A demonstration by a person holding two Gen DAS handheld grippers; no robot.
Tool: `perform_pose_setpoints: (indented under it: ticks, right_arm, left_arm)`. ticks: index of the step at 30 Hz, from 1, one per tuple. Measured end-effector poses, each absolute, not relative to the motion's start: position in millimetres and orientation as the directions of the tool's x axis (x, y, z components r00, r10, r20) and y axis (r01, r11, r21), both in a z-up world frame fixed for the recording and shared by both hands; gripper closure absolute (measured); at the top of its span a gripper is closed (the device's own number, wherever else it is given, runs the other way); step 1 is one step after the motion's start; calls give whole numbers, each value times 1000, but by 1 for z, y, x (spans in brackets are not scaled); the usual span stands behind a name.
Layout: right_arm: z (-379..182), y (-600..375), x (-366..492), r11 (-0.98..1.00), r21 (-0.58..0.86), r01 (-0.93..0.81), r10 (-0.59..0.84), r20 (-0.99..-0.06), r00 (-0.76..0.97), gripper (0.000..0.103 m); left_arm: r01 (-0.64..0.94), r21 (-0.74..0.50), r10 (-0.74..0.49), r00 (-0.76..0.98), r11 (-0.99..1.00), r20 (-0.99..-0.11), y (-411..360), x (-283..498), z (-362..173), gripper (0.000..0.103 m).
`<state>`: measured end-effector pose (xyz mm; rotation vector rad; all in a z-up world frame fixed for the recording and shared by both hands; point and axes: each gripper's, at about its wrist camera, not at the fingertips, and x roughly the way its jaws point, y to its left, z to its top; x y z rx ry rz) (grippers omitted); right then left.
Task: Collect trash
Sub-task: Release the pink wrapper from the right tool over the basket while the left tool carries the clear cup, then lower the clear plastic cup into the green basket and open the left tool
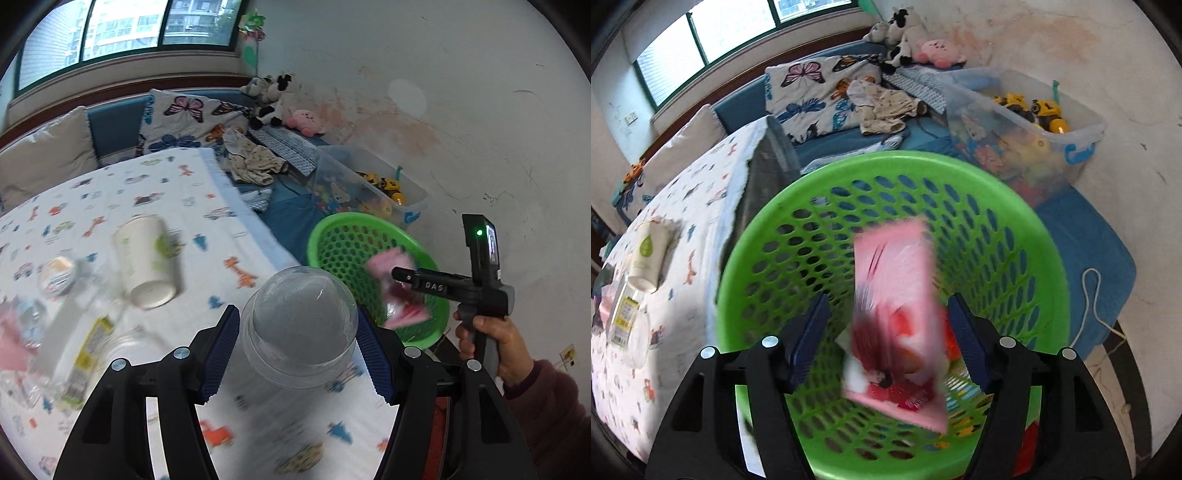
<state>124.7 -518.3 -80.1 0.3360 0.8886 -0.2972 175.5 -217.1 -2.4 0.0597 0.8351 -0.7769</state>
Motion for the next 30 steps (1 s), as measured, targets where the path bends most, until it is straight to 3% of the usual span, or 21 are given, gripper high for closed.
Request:
perform_pose_setpoints:
  ticks: [28, 30]
  right_arm:
    - [-48, -544, 13, 883, 231, 408, -144, -695, 705, 31]
    - [-48, -545, 10, 882, 234, 410, -144, -695, 705, 31]
  left_arm:
    - [776, -234, -598, 219, 586, -771, -418, 174, -47, 40]
    - [773, -244, -601, 213, 586, -770, -423, 175, -49, 24]
